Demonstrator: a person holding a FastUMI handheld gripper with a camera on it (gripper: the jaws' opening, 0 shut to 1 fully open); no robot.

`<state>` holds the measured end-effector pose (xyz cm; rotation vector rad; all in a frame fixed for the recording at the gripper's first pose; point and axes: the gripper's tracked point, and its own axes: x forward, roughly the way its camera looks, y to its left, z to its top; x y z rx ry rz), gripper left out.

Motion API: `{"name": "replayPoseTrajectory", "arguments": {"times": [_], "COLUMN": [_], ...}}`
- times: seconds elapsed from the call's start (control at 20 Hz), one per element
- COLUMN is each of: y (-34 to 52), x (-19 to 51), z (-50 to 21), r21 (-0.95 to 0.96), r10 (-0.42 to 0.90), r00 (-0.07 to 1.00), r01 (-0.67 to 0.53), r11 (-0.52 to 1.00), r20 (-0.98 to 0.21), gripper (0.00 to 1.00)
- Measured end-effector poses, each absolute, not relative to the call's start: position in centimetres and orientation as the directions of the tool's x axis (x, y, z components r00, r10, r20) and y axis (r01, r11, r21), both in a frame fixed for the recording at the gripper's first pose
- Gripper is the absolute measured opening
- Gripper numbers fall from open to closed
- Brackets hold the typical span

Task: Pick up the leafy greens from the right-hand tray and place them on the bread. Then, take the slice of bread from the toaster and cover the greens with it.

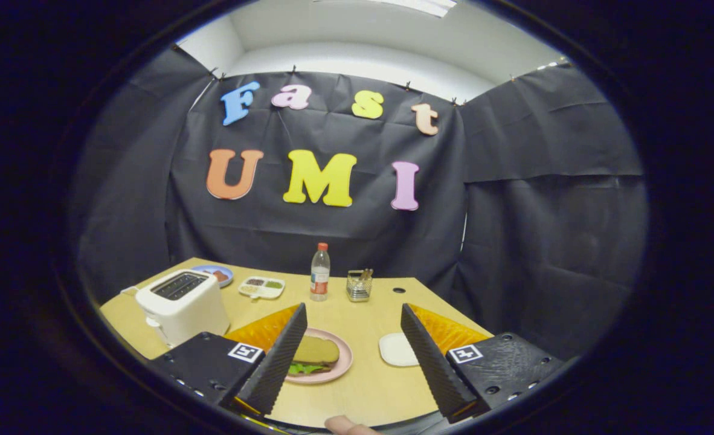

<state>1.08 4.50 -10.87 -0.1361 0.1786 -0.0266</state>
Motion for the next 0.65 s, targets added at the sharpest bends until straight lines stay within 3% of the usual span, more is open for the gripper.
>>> {"name": "replayPoseTrajectory", "arguments": {"times": [0.65], "y": [5.4], "x": [-3.7], "z": [-4.9], "r21": [-0.129], "r10": [0.037], "r00": [0.998], "r01": [-0.043], "r11": [0.991], "r20": [-0.047], "gripper": [0.96]}}
